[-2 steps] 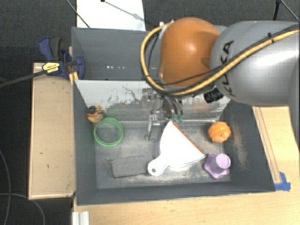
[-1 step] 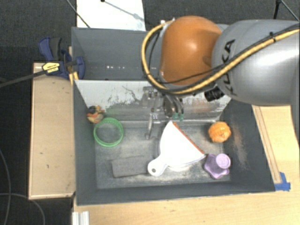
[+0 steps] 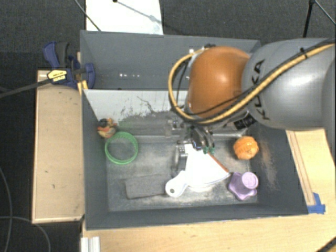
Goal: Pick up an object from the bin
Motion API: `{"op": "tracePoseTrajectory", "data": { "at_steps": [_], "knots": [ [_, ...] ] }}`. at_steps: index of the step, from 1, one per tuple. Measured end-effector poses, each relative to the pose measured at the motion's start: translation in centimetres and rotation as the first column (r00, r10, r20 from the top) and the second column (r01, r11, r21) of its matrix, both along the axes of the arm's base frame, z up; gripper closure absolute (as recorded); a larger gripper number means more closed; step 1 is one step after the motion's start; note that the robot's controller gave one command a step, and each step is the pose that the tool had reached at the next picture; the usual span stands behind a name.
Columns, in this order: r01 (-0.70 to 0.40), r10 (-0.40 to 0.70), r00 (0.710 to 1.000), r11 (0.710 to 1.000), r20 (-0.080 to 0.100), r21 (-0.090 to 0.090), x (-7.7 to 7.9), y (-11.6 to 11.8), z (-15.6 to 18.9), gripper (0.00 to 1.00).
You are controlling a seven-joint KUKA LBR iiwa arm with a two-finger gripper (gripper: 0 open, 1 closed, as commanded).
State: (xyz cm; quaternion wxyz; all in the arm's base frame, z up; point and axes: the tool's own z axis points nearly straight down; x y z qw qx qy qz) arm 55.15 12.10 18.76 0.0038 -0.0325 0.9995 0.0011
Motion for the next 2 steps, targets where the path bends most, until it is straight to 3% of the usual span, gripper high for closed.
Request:
{"op": "tracePoseTrajectory", "data": {
  "at_steps": [1, 2],
  "knots": [
    [-0.083, 0.083, 0.997, 0.997, -0.001, -0.002, -1.3, -2.2, -6.7, 0.00],
    [-0.075, 0.075, 0.997, 0.997, -0.015, -0.001, -3.4, -5.3, -7.6, 0.00]
  ]
}}
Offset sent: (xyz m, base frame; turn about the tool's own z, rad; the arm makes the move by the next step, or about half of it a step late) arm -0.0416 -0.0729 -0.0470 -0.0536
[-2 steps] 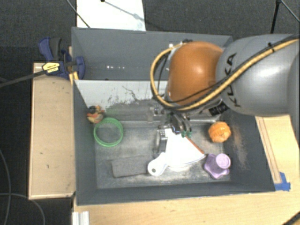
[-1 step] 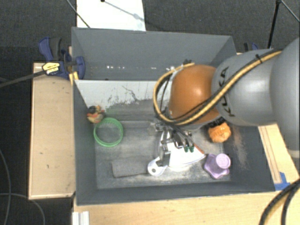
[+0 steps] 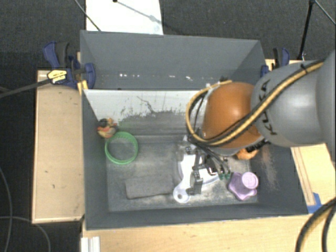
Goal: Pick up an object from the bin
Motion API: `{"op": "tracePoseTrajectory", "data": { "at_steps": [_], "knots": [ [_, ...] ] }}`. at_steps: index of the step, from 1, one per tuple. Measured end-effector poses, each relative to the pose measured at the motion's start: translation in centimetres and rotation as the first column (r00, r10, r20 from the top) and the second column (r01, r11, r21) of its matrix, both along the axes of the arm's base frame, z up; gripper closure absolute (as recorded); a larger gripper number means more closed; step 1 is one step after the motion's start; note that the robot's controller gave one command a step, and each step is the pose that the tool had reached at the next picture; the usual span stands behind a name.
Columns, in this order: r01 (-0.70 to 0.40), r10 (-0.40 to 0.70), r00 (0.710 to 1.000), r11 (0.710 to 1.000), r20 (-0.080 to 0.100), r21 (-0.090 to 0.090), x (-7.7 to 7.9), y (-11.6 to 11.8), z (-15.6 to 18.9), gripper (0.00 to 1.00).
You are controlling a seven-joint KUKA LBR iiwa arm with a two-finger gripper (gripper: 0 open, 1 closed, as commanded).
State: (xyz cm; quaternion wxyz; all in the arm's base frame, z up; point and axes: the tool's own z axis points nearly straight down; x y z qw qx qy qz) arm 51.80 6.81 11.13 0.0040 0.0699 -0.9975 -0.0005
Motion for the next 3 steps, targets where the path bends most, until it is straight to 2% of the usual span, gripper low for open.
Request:
{"op": "tracePoseTrajectory", "data": {
  "at_steps": [1, 2, 3],
  "knots": [
    [0.000, 0.000, 1.000, 1.000, 0.016, 0.001, -1.5, -0.4, 0.1, 0.00],
    [0.058, -0.058, 0.998, 0.998, 0.009, 0.000, -2.6, -4.6, -4.1, 1.00],
    [0.060, -0.060, 0.998, 0.998, 0.009, 0.001, -2.6, -4.5, -4.1, 0.00]
  ]
}}
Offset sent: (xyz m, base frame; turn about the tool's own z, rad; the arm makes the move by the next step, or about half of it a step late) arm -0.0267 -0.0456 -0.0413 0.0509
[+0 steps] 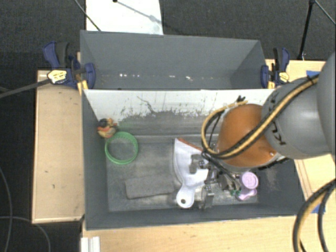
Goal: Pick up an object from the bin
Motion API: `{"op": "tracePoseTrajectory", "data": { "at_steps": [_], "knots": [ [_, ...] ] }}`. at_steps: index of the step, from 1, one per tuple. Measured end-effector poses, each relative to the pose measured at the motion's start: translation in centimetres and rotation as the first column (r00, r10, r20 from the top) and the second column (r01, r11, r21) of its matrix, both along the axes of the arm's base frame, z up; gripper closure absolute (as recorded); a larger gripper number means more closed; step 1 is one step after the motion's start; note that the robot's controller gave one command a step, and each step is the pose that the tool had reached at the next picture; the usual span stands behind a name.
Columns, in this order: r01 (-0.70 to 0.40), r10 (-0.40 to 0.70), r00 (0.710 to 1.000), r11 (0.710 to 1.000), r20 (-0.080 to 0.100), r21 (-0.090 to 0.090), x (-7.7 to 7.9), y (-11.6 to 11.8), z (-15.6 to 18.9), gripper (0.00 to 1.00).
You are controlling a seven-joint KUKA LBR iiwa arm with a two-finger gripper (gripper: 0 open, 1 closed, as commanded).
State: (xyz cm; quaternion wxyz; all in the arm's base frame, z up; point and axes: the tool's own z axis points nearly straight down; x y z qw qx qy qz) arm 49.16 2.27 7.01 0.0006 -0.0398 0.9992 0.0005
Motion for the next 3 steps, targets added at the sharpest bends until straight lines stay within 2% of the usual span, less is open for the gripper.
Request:
{"op": "tracePoseTrajectory", "data": {
  "at_steps": [1, 2, 3],
  "knots": [
    [0.004, -0.004, 1.000, 1.000, 0.000, 0.000, 0.0, 0.0, 0.0, 1.00],
    [0.006, -0.006, 1.000, 1.000, 0.000, 0.000, 0.0, 0.0, 0.0, 1.00],
    [0.020, -0.020, 1.000, 1.000, 0.009, 0.000, 0.1, 0.5, 18.4, 1.00]
  ]
}}
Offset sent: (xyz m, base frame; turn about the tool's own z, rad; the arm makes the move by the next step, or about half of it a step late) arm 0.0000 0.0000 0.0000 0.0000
